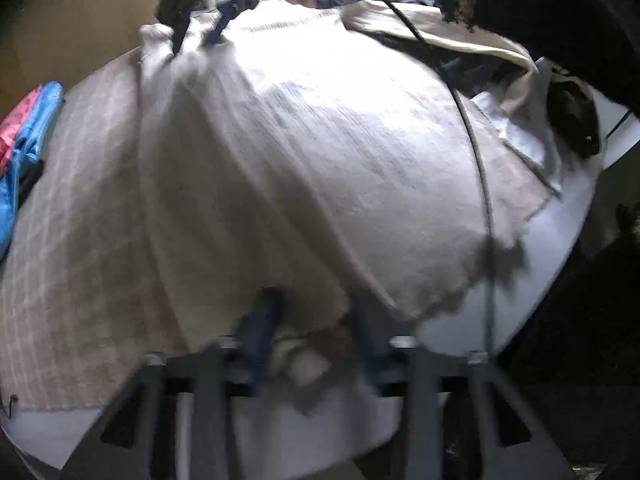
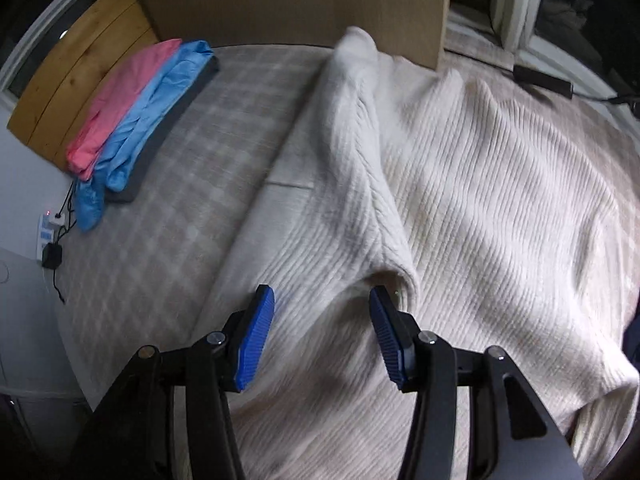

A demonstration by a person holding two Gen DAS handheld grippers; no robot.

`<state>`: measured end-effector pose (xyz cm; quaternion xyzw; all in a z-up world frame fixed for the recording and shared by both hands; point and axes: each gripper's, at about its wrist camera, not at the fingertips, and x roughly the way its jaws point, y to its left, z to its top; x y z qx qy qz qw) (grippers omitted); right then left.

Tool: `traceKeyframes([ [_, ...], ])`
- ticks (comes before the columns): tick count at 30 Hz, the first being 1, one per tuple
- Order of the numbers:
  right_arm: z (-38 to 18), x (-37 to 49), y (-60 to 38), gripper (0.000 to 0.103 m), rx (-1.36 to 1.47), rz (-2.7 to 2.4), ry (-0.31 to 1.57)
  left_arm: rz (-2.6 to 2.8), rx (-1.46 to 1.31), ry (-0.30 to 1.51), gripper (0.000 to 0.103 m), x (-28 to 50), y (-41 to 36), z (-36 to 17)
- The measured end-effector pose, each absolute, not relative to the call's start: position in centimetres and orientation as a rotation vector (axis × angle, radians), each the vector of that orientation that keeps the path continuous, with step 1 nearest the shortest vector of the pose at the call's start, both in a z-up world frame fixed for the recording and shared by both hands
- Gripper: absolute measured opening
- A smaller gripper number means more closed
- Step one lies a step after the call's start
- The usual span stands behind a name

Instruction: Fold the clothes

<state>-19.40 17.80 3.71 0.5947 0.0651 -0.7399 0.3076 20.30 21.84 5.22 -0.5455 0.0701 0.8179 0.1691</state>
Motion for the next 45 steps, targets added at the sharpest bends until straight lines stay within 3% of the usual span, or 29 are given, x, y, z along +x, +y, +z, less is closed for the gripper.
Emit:
traceKeyframes([
  [1, 3.7, -19.8, 17.8, 0.049, 1.575, -1.959, 0.153, 2.309, -1.565, 0.160, 0.006, 20.2, 21.2, 5.6],
  [6, 3.2, -21.1, 17.0, 0.048, 1.536, -2.008, 0.207, 2.225, -1.515, 0.090, 0.006, 22.1, 20.7, 7.8],
  [11, 3.9, -20.1, 16.1, 0.049, 1.491, -2.033, 0.335, 2.098, -1.642, 0.143, 0.005, 22.7, 21.7, 4.9],
  [16, 7.7, -17.7, 18.9, 0.049, 1.361, -2.080, 0.197, 2.217, -1.513, 0.013, 0.027, 22.0, 18.6, 9.6],
  [21, 6.0, -14.7, 18.7, 0.049, 1.343, -2.009, 0.070, 2.312, -1.462, -0.044, 0.028, 18.6, 17.4, 10.4],
  [26, 2.7, -11.6, 19.0, 0.049, 1.391, -1.995, 0.132, 2.327, -1.535, -0.078, 0.035, 15.3, 17.3, 7.2],
  [30, 5.0, -10.1, 23.9, 0.049, 1.418, -1.964, -0.045, 2.250, -1.560, 0.090, 0.039, 15.8, 18.3, 5.8],
  [33, 8.2, -8.8, 30.8, 0.049, 1.385, -2.160, -0.081, 2.205, -1.543, 0.086, 0.039, 16.4, 18.0, 7.2],
  [37, 11.3, -7.0, 39.5, 0.050, 1.430, -2.445, 0.038, 2.125, -1.453, 0.067, 0.043, 16.8, 19.1, 9.2],
  [40, 12.7, -6.1, 44.3, 0.050, 1.473, -2.521, 0.006, 2.043, -1.390, 0.079, 0.045, 17.0, 22.3, 9.5],
  [45, 12.9, -7.0, 45.9, 0.050, 1.509, -2.446, 0.100, 2.011, -1.406, 0.115, 0.046, 15.8, 29.6, 7.7],
])
